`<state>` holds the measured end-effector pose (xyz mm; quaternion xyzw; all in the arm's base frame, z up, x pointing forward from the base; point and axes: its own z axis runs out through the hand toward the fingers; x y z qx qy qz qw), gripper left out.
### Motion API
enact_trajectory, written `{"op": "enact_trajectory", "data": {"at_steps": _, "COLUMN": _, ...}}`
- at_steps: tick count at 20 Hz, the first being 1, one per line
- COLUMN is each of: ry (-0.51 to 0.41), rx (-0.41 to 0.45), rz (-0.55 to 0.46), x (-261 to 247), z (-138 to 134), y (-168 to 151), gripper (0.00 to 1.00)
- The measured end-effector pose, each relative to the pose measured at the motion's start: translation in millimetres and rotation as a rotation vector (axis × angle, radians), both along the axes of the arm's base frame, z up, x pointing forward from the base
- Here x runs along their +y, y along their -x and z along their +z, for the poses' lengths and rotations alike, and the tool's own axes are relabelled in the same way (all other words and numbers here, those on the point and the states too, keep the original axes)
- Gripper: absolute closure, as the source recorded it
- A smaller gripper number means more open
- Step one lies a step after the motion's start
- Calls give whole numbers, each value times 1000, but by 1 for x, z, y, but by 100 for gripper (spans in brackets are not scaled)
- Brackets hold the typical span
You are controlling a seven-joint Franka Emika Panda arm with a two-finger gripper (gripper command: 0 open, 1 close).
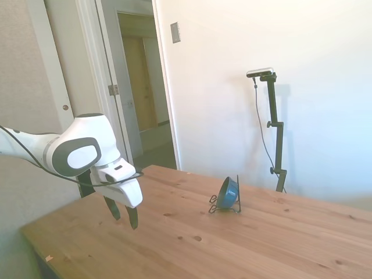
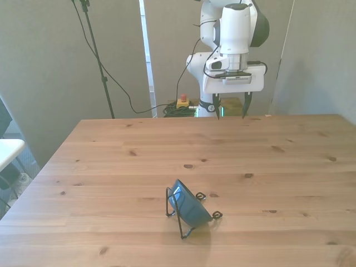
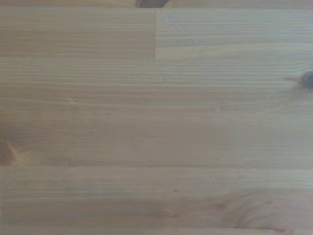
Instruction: Unload the bowl
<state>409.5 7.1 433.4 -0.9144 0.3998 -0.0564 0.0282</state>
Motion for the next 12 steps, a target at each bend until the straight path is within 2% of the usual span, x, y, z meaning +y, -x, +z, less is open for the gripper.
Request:
{"op": "enact_trajectory", "data": {"at_steps": 3, "ry": 10, "rx": 8, "rz": 13, "x": -1, "z": -4, "y": 0, "gripper": 0}}
{"op": "enact_trajectory", "data": {"at_steps": 6, "ry": 58, "rx": -11, "rz": 15, "x": -13, "z": 7, "y": -15, "gripper": 0}}
{"op": "enact_trajectory", "data": {"at_steps": 9, "ry": 104, "rx": -30, "rz": 7, "x": -25, "z": 19, "y": -41, "gripper": 0}}
{"op": "enact_trajectory", "data": {"at_steps": 12, "ry": 155, "rx": -40, "rz": 1, "x": -35, "z": 25, "y": -82, "gripper": 0}}
